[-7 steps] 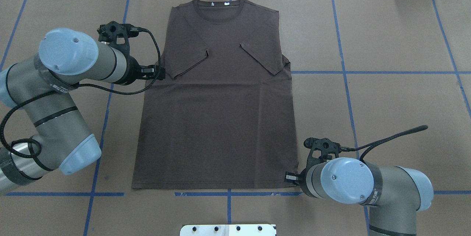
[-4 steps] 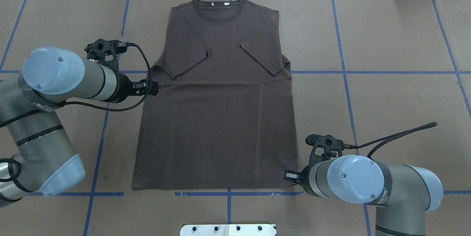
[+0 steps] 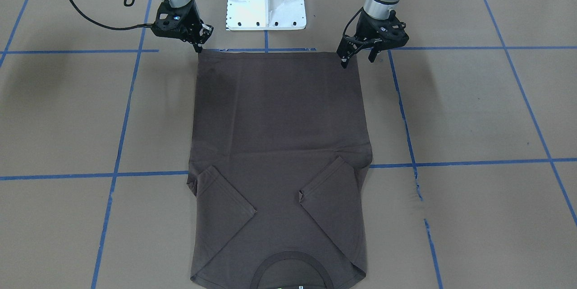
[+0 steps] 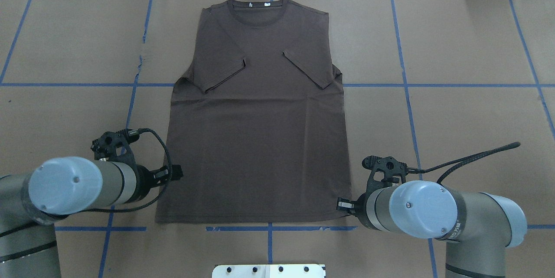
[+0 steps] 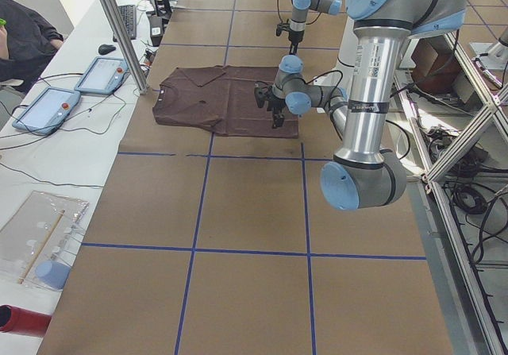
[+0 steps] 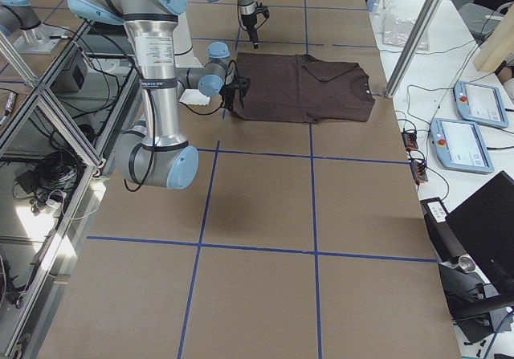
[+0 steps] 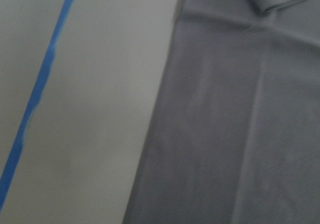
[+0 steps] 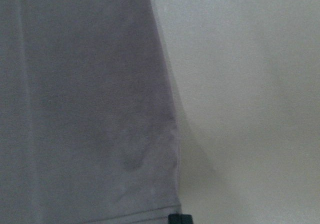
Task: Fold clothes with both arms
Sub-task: 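Grasp both hem corners with the left and right grippers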
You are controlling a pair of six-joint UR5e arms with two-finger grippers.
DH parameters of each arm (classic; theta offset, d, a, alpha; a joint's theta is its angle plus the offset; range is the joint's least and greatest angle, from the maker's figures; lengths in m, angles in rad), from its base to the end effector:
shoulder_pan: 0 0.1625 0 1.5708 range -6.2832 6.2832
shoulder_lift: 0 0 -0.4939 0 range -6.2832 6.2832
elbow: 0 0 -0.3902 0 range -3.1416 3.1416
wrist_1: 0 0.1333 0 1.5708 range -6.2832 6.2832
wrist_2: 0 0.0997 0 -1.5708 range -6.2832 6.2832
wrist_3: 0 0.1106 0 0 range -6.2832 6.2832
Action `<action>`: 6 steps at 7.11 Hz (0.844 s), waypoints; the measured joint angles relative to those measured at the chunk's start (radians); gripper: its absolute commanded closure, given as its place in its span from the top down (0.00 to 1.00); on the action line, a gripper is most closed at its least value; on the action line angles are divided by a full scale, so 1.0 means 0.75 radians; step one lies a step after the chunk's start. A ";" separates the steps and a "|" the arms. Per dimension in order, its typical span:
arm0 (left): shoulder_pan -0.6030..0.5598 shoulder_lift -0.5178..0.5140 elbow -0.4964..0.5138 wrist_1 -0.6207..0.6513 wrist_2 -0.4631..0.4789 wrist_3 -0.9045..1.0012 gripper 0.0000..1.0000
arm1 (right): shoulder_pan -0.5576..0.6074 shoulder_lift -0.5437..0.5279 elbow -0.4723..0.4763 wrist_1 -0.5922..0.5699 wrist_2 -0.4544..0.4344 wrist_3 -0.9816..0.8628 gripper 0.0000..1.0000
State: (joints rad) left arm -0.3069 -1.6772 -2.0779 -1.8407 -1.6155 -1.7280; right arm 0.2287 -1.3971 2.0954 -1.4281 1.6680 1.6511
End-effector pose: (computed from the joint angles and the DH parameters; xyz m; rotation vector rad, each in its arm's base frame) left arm 0.4571 -0.2795 0.4220 0.0246 0.8908 -0.4135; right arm -0.4911 -0.2402 0.3972 -0.0289 -0.8471 0.2495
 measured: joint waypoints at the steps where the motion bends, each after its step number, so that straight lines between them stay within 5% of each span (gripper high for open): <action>1: 0.073 0.014 -0.001 0.007 0.053 -0.096 0.92 | 0.010 0.002 0.000 0.000 0.002 -0.001 0.00; 5: 0.138 0.021 0.036 0.018 0.092 -0.170 0.83 | 0.022 0.011 0.003 0.000 0.006 -0.002 0.00; 6: 0.140 0.021 0.042 0.018 0.092 -0.172 0.70 | 0.024 0.013 0.003 0.000 0.007 -0.002 0.00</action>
State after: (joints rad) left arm -0.2017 -1.6614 -2.0464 -1.8272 -1.5463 -1.8568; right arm 0.2466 -1.3876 2.0978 -1.4281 1.6731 1.6494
